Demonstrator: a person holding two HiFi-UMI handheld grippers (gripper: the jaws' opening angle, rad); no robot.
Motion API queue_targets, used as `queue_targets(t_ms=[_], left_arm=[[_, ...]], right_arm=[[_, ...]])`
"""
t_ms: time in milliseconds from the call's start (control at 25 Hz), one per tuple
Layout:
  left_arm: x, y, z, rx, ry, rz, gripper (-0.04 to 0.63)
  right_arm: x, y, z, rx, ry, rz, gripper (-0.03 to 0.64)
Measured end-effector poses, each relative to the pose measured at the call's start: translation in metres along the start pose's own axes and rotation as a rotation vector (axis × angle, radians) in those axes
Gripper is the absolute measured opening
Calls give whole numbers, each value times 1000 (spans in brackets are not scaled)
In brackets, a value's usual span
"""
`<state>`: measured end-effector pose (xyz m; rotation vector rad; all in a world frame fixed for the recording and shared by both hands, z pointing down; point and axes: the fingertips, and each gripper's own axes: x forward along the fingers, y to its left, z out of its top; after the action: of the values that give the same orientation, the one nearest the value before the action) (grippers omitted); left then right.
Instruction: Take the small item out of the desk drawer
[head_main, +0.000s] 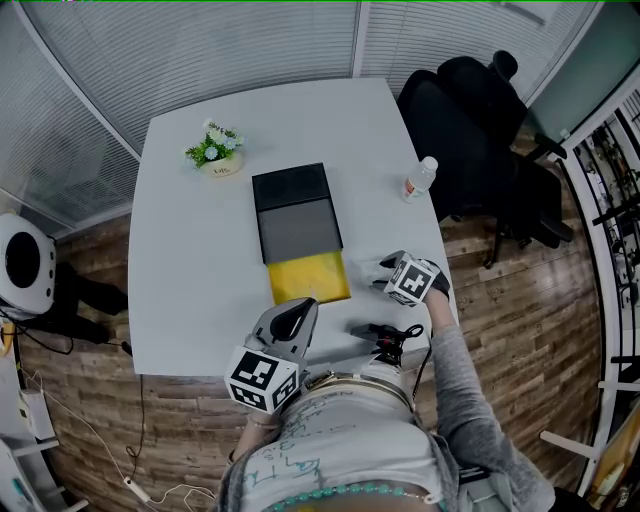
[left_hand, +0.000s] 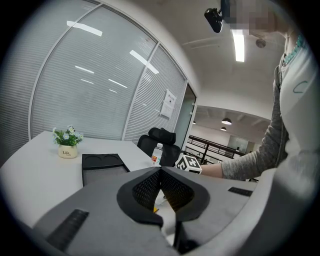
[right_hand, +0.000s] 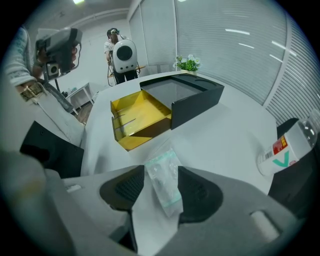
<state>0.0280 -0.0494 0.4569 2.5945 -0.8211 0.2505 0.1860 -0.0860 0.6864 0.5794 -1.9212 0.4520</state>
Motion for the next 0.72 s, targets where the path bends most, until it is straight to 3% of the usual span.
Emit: queue_targets(t_ms=[520,720], left_arm=[[1,1,-2,-2,3,0,-3],[1,0,-2,1,7,-5,-3]], right_arm=[[-7,6,5,-34,-10,16,187],[-27,22,24,-74,-73,20,31]])
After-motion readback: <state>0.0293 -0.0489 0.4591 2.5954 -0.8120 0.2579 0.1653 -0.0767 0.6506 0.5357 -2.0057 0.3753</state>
